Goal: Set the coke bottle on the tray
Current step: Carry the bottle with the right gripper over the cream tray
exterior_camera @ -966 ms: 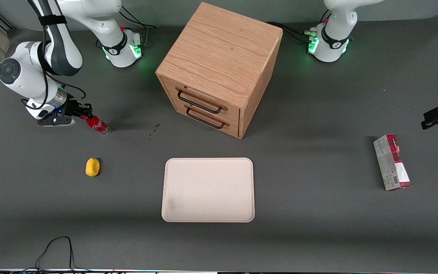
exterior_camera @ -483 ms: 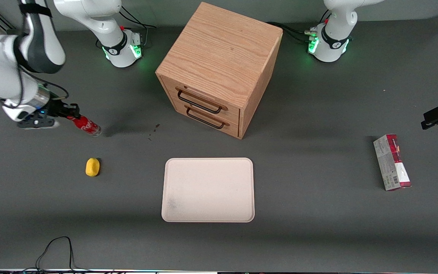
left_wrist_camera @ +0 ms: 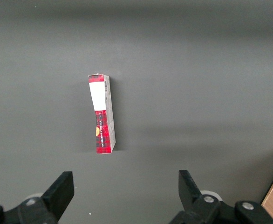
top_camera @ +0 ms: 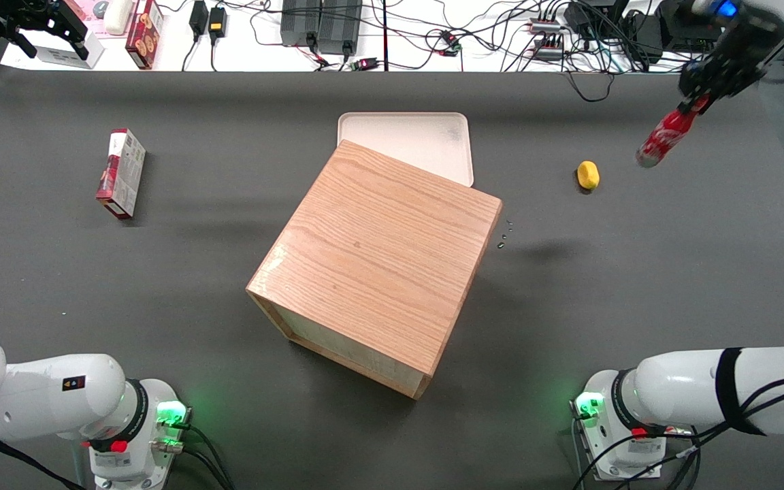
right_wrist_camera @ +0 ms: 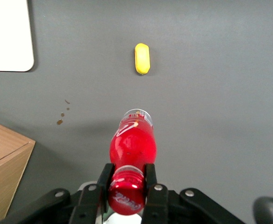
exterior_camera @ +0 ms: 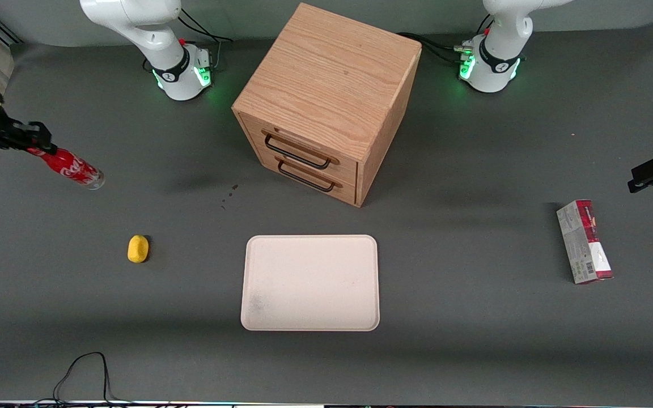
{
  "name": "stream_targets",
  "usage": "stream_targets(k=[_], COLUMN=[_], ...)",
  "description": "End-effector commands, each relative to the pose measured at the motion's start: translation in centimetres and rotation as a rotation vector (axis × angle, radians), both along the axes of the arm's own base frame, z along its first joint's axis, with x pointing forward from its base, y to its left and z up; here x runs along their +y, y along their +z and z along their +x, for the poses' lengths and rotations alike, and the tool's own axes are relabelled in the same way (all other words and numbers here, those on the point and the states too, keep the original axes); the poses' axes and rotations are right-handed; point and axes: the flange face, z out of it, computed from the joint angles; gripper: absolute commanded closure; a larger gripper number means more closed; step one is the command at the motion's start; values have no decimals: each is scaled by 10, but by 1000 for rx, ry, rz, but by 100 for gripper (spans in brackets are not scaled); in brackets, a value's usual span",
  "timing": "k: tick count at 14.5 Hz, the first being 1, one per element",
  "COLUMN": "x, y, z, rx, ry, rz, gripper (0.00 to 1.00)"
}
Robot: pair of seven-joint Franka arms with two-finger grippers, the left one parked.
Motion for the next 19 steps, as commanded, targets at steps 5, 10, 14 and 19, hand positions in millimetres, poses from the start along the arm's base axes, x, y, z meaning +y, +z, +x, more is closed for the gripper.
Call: stream_targets(k=[5,10,14,19], x=[13,92,168,299], y=[65,46,6,-18], z=[48,140,181,167], rx=[-35,-65,-126,-164], ry=[101,253,365,373], rz=[-15,1,35,-56], gripper=[92,91,91,91])
